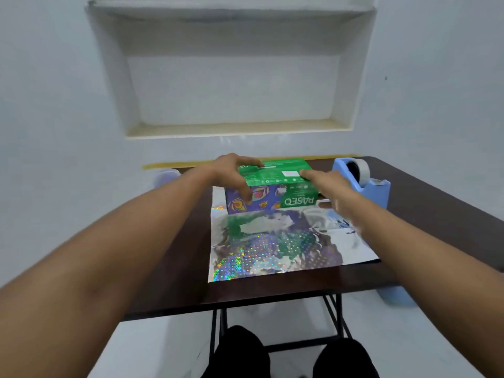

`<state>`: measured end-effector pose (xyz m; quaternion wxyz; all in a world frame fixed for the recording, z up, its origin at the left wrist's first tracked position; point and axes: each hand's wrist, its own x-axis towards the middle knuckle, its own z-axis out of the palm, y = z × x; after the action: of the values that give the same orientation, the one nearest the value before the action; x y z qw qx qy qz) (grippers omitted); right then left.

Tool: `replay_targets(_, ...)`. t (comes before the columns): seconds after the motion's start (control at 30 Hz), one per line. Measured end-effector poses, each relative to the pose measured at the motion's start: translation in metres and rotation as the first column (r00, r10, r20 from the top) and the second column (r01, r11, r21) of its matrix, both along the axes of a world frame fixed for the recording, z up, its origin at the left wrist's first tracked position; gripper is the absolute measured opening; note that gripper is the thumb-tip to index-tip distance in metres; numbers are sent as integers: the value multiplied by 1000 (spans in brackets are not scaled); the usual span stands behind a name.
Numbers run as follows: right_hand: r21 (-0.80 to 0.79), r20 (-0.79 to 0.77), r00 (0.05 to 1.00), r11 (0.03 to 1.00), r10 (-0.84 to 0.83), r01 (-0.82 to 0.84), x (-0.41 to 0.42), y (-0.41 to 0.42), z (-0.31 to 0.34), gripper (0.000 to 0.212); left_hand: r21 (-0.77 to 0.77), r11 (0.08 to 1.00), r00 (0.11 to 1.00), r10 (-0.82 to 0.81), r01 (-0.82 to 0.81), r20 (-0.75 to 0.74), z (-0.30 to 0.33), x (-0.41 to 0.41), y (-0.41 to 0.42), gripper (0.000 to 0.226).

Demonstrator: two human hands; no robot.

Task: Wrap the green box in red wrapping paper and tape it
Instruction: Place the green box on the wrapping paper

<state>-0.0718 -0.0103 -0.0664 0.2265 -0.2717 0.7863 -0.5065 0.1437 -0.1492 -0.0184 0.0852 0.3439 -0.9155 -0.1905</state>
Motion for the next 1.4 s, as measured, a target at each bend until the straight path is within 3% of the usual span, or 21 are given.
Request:
replay_targets(0.2,69,-167,986,998,16,-4,-4,1,-20,50,89,995,998,-43,39,37,-26,-8,-15,107)
replay_targets(0.37,112,-229,973,994,11,15,-8,-6,-20,45,124,990,996,-78,72,44,-38,-15,-25,107)
replay_targets(0.5,195,-382,922,981,69,7,-8,-8,-25,44,118,988,989,-110,98,96,-45,-15,-36,102)
replay_targets(0.57,226,-541,833,974,113,15,-5,-6,-25,48,111,986,984,-136,123,116,-40,-15,-37,113)
replay_targets(0.63,166,-706,691,985,153,-48,-1,-8,-22,52,167,979,992,-123,116,29,-32,-18,-36,110)
replay_targets(0.7,133,-769,589,964,248,-232,4,-10,-18,50,226,972,989,-26,58,-144,-27,-29,-41,87)
replay_targets(0.77,241,-778,486,904,398,-353,8,-13,-16,55,159,986,970,89,-53,-226,-24,-44,-55,65)
replay_targets(0.87,412,-774,350,839,528,-355,15,-14,-20,64,22,992,988,129,-128,-88,-23,-69,-83,56)
replay_targets(0.97,439,-745,371,826,555,-353,18,-13,-25,71,-53,991,982,127,-120,140,-28,-97,-108,58)
replay_targets(1.13,461,-714,402,817,573,-346,18,-16,-27,70,-117,991,921,102,-62,377,-42,-135,-142,59)
replay_targets(1.27,452,-708,411,815,574,-362,18,-15,-27,90,-24,996,873,90,-89,480,-59,-153,-167,45)
replay_targets(1.4,461,-693,423,810,584,-363,17,-18,-27,82,-216,974,891,153,-64,428,-71,-161,-180,41)
